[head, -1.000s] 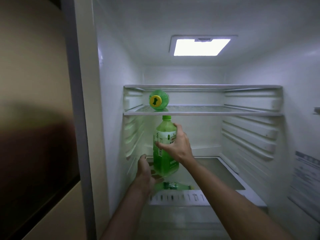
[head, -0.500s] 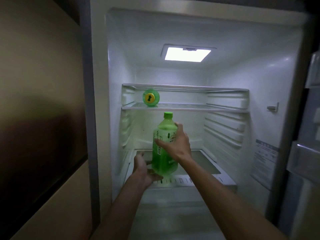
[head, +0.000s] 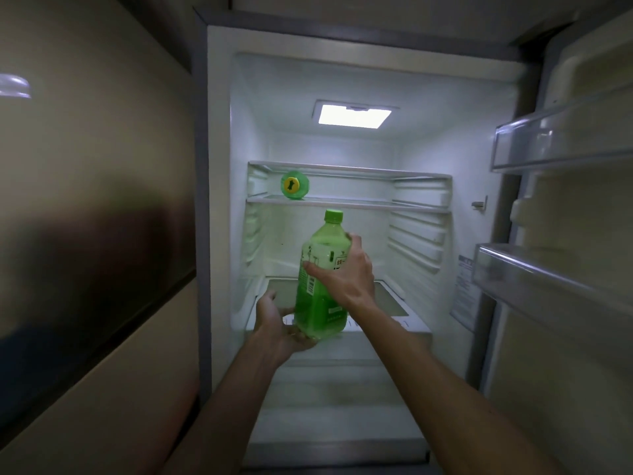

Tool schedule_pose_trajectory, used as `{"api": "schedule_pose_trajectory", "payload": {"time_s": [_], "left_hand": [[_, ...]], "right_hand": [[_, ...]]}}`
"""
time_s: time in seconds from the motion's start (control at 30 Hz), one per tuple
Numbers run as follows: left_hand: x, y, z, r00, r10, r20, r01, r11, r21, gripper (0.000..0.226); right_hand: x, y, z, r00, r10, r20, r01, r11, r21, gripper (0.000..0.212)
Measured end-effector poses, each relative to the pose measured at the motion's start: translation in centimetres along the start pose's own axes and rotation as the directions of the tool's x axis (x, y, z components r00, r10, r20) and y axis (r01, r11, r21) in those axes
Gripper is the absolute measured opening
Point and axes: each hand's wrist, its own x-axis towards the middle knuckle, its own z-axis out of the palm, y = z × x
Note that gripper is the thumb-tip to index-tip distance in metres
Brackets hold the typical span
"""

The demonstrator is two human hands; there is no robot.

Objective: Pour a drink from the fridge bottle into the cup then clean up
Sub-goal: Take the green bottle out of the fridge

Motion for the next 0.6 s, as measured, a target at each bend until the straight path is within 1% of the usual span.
{"api": "schedule_pose_trajectory", "payload": {"time_s": [0.13, 0.3, 0.5, 0.6], "left_hand": [[-3.7, -1.2, -0.5, 0.999, 0.038, -0.021, -0.038, 0.999, 0.010, 0.059], [-8.4, -2.8, -1.5, 0.998, 0.058, -0.036, -0.058, 0.998, 0.006, 0.057], [-14.4, -3.9, -2.5, 0.994, 0.085, -0.074, -0.087, 0.996, -0.026, 0.062], [-16.9, -4.1, -2.9, 0.990, 0.100, -0.103, -0.102, 0.995, -0.012, 0.065]], "right_hand": [[-3.1, -1.6, -1.4, 0.999, 0.022, 0.032, -0.022, 1.000, 0.002, 0.089], [-7.1, -3.5, -3.1, 0.997, -0.015, 0.072, 0.015, 1.000, -0.007, 0.090], [-11.1, -5.7, -4.7, 0.993, 0.007, 0.120, -0.009, 1.000, 0.014, 0.089], [-13.1, -7.1, -5.3, 0.990, 0.010, 0.140, -0.014, 0.999, 0.028, 0.089]]}}
